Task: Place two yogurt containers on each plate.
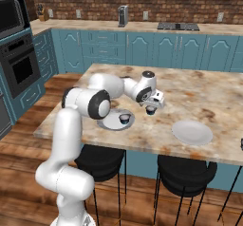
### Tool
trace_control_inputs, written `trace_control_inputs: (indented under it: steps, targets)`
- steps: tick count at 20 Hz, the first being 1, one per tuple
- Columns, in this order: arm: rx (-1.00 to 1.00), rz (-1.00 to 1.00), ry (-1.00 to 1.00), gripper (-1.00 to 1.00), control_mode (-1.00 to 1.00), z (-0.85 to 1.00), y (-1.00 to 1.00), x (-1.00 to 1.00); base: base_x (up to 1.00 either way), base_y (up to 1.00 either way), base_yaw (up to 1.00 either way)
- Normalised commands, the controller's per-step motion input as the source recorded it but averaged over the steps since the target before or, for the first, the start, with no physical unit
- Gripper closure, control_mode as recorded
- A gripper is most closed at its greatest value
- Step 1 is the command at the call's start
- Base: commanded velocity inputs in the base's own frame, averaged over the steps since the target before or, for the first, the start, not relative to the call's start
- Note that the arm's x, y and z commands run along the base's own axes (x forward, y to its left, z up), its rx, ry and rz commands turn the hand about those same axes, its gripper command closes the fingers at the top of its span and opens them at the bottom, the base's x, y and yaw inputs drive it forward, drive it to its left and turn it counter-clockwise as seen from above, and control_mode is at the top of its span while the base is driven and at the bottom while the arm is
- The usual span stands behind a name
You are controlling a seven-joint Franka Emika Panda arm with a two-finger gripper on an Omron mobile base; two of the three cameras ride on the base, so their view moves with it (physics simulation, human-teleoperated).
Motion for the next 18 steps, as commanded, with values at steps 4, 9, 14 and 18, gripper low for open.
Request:
trace_control_inputs:
  steps: [4, 9, 14, 18]
  targets:
    - [-0.03, 0.00, 0.00, -1.00, -1.00, -0.14, -0.01, 0.35, 0.00, 0.00, 0.00]
    - [-0.02, 0.00, 0.00, -1.00, -1.00, -0.12, -0.08, 0.22, 0.00, 0.00, 0.00]
    - [-0.02, 0.00, 0.00, -1.00, -1.00, -0.15, -0.12, 0.01, 0.00, 0.00, 0.00]
    - [-0.04, 0.00, 0.00, -1.00, -1.00, -0.23, 0.00, 0.00, 0.00, 0.00, 0.00]
